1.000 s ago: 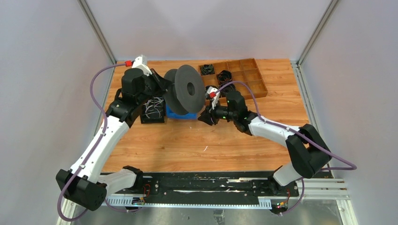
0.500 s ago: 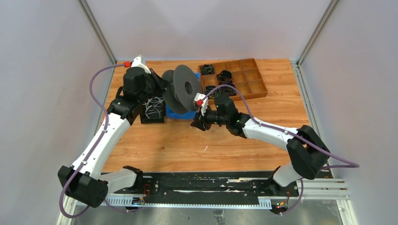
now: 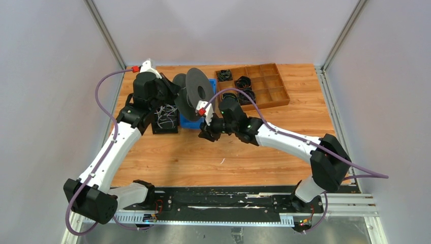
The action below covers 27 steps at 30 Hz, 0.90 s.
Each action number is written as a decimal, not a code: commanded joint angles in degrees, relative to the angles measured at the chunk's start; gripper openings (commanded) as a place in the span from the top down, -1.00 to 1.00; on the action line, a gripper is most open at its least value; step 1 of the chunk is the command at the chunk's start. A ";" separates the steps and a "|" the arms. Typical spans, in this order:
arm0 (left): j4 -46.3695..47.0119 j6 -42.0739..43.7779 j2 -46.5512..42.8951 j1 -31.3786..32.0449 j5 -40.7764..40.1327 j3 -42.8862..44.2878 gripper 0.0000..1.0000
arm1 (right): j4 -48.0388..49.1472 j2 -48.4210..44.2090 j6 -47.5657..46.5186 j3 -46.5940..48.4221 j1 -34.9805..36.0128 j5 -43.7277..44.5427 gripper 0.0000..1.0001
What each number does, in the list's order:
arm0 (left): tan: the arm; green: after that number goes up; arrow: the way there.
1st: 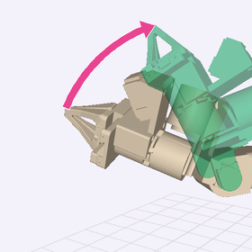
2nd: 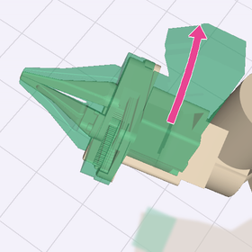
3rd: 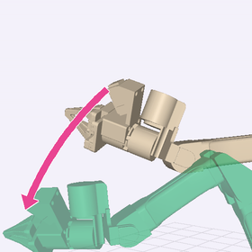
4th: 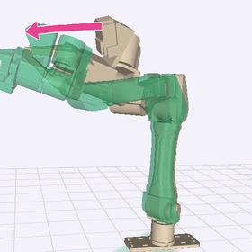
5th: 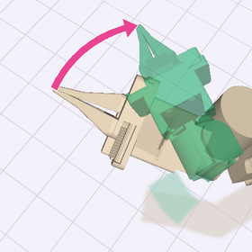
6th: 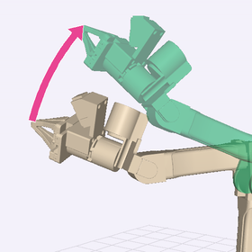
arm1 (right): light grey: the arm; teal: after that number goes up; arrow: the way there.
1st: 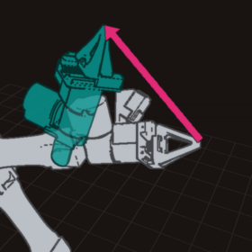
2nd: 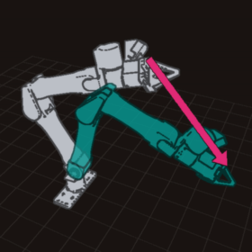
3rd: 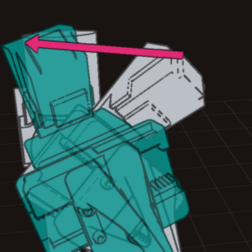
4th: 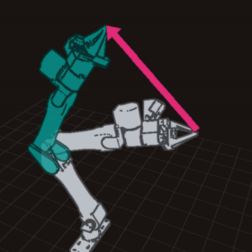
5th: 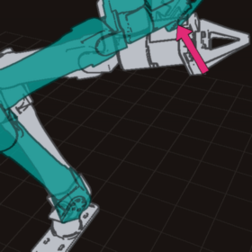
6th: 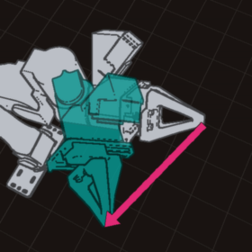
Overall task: Wrap the cables
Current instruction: Wrap the cable around the cable reel.
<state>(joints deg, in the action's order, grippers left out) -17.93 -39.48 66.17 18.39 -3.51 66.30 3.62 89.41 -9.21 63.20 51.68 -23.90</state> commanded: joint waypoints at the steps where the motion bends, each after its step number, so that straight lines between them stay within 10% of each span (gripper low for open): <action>1: 5.89 -1.33 -0.20 -0.11 0.52 -0.10 0.99 | -4.86 1.42 -2.05 3.55 1.87 -0.65 0.32; 15: 6.90 -0.85 -0.42 -0.11 1.64 -0.82 0.99 | -11.50 3.77 -5.89 9.15 4.13 -2.20 0.16; 27: 7.77 -0.55 -1.41 -0.02 2.20 -2.60 0.99 | -18.70 5.75 -7.86 18.38 4.39 1.91 0.42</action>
<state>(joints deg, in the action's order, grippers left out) -15.29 -39.22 66.17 18.39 -2.11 63.92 -11.20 94.52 -15.73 78.02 55.05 -24.53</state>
